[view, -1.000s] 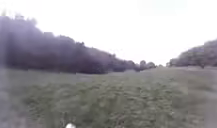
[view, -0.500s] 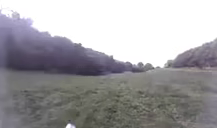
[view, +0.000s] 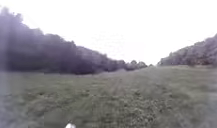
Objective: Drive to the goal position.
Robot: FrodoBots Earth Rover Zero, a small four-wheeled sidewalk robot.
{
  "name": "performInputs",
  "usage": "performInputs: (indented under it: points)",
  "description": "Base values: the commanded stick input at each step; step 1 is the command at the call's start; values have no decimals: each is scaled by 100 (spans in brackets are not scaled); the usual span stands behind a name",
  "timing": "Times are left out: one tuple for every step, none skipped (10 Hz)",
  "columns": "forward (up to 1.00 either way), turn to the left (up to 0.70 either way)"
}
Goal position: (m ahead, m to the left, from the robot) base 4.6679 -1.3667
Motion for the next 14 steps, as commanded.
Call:
performInputs:
  points:
    - [70, -6]
    - [70, -16]
    - [70, -28]
    - [70, -34]
    - [70, -34]
    - [70, -34]
    - [70, -25]
    - [70, 0]
    - [70, 0]
    - [70, 0]
    - [70, 0]
    - [70, 0]
    - [70, 0]
    - [70, 0]
